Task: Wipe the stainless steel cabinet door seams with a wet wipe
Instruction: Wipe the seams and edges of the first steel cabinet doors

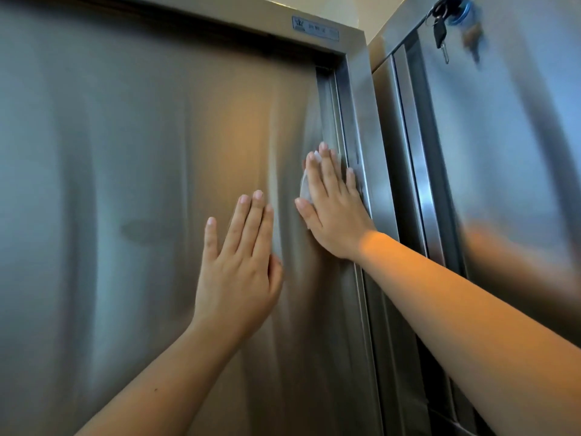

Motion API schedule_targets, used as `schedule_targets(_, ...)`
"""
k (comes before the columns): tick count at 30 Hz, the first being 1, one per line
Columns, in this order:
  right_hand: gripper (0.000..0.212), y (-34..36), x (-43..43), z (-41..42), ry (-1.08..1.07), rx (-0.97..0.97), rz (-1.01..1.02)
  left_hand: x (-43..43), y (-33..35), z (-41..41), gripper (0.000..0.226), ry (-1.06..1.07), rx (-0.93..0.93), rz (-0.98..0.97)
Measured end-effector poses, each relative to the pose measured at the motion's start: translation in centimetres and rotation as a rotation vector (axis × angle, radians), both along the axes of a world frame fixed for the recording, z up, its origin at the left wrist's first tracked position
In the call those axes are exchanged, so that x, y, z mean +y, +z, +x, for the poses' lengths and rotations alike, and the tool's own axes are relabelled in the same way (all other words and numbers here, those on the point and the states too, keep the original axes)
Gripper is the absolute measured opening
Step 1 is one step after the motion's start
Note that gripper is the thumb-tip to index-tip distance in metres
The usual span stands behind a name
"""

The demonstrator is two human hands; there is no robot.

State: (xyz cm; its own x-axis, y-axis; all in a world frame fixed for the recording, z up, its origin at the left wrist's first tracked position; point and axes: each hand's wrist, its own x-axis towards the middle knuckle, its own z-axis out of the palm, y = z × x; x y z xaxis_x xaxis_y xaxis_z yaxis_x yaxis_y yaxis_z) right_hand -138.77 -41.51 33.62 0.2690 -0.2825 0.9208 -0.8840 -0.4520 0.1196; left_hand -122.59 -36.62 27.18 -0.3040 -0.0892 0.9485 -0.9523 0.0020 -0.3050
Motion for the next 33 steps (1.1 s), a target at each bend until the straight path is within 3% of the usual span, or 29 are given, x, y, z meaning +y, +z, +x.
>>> schedule_targets(7,0.065,-0.6,-0.3,0.0,0.035,0.047,-0.073,-0.3,4.8,-1.0,0.058,0.034,0.007,0.009)
schedule_targets(13,0.065,4.3,-0.6,0.4,0.055,0.052,-0.143,-0.8,8.5,-0.8,0.061,0.096,0.004,-0.023)
schedule_targets(21,0.067,4.5,-1.1,0.6,0.370,-0.032,-0.185,-0.8,8.2,-1.1,0.056,0.084,-0.014,-0.117)
schedule_targets(29,0.055,3.4,-0.1,0.7,0.087,-0.126,-0.402,-0.4,8.2,-1.2,0.057,0.103,0.003,-0.093)
schedule_targets(33,0.057,3.3,0.0,0.9,0.063,-0.096,-0.309,-0.4,8.2,-1.2,0.058,0.115,0.005,-0.076)
